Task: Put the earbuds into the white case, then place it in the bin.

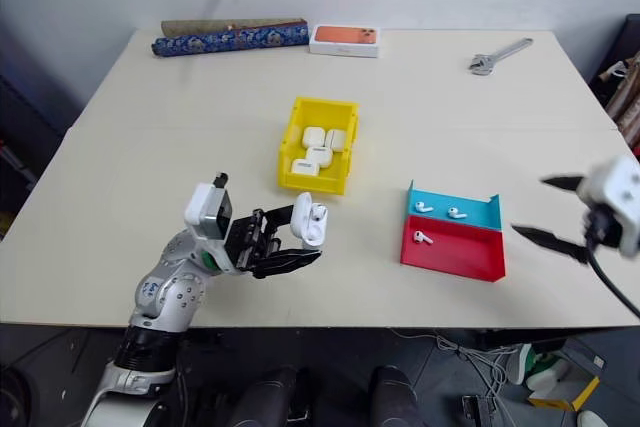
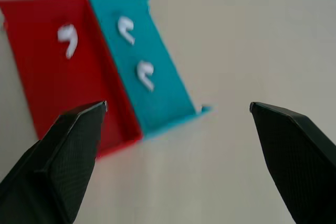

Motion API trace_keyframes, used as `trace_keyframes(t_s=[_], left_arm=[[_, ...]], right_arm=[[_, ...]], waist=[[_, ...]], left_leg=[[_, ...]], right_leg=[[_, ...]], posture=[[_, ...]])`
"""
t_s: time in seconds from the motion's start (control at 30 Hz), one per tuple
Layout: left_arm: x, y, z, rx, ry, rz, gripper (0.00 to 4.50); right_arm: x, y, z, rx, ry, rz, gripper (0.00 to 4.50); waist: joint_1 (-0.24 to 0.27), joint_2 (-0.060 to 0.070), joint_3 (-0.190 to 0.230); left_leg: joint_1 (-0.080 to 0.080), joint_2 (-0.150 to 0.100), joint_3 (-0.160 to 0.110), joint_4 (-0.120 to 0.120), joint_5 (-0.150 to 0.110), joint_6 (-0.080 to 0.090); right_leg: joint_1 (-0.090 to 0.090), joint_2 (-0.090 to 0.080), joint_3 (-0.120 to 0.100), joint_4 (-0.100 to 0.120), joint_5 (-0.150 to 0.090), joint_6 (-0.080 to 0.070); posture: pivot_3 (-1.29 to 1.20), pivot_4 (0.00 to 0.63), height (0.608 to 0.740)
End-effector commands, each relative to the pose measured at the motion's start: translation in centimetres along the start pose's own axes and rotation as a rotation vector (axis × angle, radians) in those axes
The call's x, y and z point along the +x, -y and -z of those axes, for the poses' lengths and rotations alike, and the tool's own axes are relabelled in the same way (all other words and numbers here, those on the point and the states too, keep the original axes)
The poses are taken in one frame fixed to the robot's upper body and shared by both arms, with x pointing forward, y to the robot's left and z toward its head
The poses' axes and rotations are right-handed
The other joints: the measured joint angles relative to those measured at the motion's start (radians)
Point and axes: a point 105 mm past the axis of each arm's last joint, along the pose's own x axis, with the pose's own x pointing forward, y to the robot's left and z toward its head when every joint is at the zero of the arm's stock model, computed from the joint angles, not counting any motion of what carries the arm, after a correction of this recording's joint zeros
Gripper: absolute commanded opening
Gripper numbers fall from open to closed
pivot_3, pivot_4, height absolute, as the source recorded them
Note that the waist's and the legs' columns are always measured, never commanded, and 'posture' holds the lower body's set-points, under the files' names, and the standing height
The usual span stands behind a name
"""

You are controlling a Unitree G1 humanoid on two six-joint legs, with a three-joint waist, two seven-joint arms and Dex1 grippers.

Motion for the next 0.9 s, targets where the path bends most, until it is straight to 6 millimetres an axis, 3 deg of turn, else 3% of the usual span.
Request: trace_keyframes(t_s=[0.03,0.2,0.43,0.9], left_arm=[[0.5,0.2,-0.4,0.033,0.011,0.010,2.78],[0.9,0.5,-0.2,0.034,0.018,0.010,2.78],[1.0,0.7,0.0,0.032,0.021,-0.007,2.78],[0.9,1.0,0.1,0.028,0.013,-0.016,2.78]], right_arm=[[2.3,0.4,0.5,-0.010,-0.075,-0.082,3.91],[5.4,1.4,0.9,-0.052,-0.166,-0.155,2.45],[7.2,1.1,1.8,-0.116,-0.253,-0.288,2.45],[8.3,0.7,4.2,-0.128,-0.364,-0.379,2.45]], waist=[[0.010,0.000,0.000],[0.016,0.000,0.000],[0.019,0.000,0.000],[0.011,0.000,0.000]], left_leg=[[-0.003,0.000,-0.002,0.001,0.000,-0.001],[-0.007,-0.003,0.000,0.001,0.000,0.001],[-0.009,-0.004,-0.001,0.001,0.000,0.002],[-0.008,-0.003,0.000,0.001,0.001,0.002]], right_leg=[[-0.001,0.000,0.000,-0.001,0.000,-0.001],[-0.003,0.002,-0.007,0.000,0.001,0.000],[-0.002,0.002,-0.010,-0.001,0.001,0.001],[-0.002,0.002,-0.009,0.000,0.001,0.002]], posture=[[0.00,0.150,0.740],[0.00,0.150,0.740],[0.00,0.150,0.740],[0.00,0.150,0.740]])
